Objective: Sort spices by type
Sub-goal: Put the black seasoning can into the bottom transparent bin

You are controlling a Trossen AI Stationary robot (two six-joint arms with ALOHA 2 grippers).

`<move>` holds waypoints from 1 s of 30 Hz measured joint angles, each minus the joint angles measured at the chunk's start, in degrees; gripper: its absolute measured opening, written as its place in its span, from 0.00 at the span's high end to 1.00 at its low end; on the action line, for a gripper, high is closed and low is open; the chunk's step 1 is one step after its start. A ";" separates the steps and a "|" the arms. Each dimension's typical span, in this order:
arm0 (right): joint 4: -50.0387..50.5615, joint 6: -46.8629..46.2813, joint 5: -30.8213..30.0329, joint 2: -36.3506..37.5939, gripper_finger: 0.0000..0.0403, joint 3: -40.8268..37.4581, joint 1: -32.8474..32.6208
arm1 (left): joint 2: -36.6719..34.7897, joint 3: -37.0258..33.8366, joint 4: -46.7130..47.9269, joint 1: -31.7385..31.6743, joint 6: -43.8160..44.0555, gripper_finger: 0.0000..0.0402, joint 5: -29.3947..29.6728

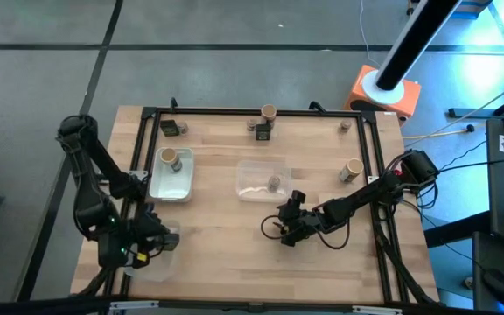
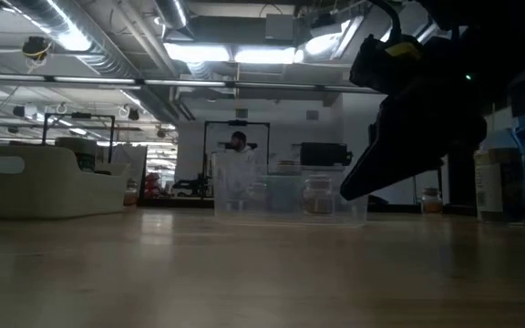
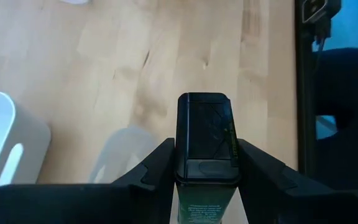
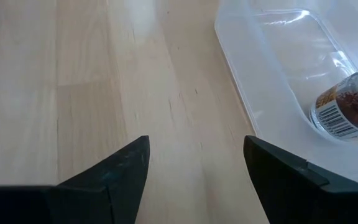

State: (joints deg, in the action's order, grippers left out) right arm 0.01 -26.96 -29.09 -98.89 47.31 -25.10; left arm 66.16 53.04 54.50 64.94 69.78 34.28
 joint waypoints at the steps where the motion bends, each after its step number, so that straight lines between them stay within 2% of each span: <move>1: -0.01 0.00 -0.27 0.00 0.35 0.00 0.00 | 0.62 0.00 0.20 0.55 0.70 0.69 0.43; 18: -0.29 0.00 -0.49 0.00 0.35 0.00 0.00 | 12.28 -0.48 3.81 4.09 10.77 0.69 2.95; 30: -0.37 0.00 -0.49 -0.02 0.35 0.00 0.00 | 14.86 -3.21 3.14 5.43 16.86 0.67 2.99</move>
State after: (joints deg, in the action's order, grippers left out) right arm -0.36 -26.96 -29.58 -98.91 47.31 -25.10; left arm 81.01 49.82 57.64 70.37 86.64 37.28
